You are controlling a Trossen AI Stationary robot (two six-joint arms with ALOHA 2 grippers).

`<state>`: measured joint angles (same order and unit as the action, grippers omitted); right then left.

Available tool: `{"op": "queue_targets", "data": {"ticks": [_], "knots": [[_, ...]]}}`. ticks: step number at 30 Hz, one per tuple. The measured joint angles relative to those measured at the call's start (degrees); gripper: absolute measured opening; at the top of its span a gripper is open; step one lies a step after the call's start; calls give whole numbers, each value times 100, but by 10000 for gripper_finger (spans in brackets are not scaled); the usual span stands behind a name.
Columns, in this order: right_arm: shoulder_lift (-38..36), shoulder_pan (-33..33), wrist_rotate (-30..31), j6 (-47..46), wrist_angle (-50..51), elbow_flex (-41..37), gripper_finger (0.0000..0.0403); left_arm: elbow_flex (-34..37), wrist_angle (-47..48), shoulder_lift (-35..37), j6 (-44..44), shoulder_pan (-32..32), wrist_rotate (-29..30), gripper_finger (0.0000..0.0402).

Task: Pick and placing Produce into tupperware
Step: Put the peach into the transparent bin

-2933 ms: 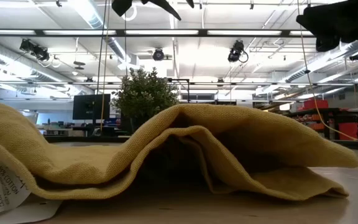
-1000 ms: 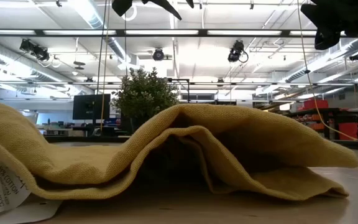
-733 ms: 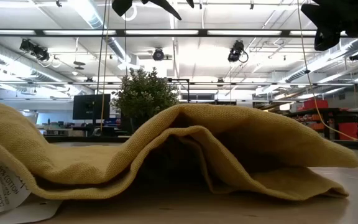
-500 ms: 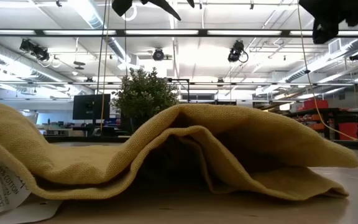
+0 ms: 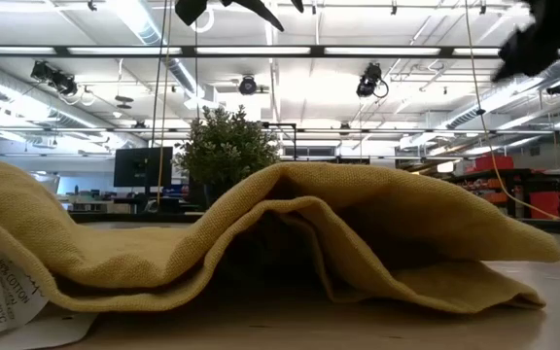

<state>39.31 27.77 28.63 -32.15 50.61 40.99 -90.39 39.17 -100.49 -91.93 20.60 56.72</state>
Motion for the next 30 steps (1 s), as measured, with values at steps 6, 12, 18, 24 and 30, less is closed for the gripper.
{"op": "queue_targets", "data": {"ticks": [6,12,18,24,30], "knots": [[474,0,411,-965,528,-185,145,0,1,0,-1,0,-1,153],[797,0,521,-1504,521,-335,145,0,-1,0,0,0,1,157],[911,0,424,-1687,570,-378,145,0,-1,0,-1,0,1,149],[909,0,413,-1657,573,-378,145,0,-1,0,-1,0,0,145],[909,0,412,-1693,570,-378,145,0,1,0,-1,0,1,154]]}}
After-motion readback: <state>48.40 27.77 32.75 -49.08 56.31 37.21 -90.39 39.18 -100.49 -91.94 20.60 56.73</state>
